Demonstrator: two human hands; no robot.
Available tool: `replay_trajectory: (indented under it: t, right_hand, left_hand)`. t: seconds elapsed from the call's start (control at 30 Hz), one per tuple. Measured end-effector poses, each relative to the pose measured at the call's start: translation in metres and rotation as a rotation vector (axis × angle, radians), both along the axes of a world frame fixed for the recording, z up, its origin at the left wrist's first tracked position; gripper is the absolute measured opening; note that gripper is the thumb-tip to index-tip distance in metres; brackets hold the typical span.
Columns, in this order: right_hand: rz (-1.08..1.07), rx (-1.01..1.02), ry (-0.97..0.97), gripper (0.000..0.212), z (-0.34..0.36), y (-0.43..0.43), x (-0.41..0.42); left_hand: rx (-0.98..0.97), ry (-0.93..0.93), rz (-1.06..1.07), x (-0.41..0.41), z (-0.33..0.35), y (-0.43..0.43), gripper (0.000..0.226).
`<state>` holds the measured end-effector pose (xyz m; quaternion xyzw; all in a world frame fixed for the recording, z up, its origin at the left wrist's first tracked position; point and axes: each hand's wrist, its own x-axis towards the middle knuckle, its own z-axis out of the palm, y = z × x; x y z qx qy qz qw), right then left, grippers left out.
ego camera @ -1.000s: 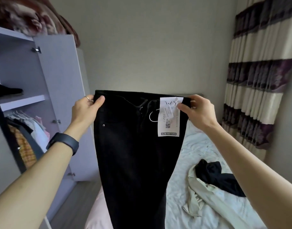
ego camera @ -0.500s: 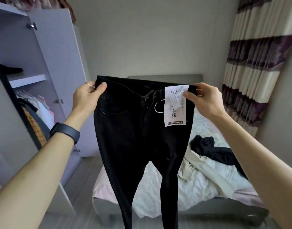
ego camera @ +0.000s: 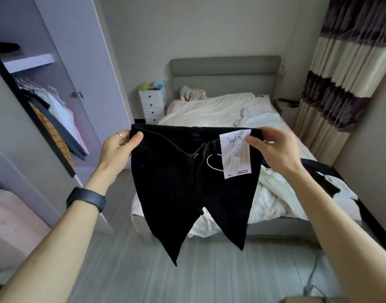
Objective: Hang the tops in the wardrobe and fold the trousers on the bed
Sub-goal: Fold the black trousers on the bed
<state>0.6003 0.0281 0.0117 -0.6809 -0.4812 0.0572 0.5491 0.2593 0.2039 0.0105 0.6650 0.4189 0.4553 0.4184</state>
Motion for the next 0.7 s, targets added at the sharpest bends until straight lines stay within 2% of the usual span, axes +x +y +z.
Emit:
replay_trajectory:
  t: [0.17,0.37,0.47,0.63,0.7]
  right_hand:
    - [-0.026,0.001,-0.02,0.009,0.007,0.016,-0.002]
    - [-0.018,0.059,-0.017,0.006,0.039,0.054,0.015]
    - [-0.001,0.07,-0.001,0.005,0.049,0.09,0.032]
    - [-0.011,0.005,0.03,0.008,0.032,0.156,0.062]
    - [-0.02,-0.015,0.049,0.014,0.026,0.179,0.069]
  left_hand:
    - [0.068,0.026,0.077,0.013,0.006,0.016,0.013]
    - [0.161,0.045,0.145,0.034,0.026,0.055,0.032]
    - [0.16,0.008,0.145,0.048,0.031,0.092,0.034]
    - [0.121,-0.015,0.093,0.08,0.01,0.17,0.058]
    - [0.083,-0.015,0.076,0.09,-0.004,0.196,0.053]
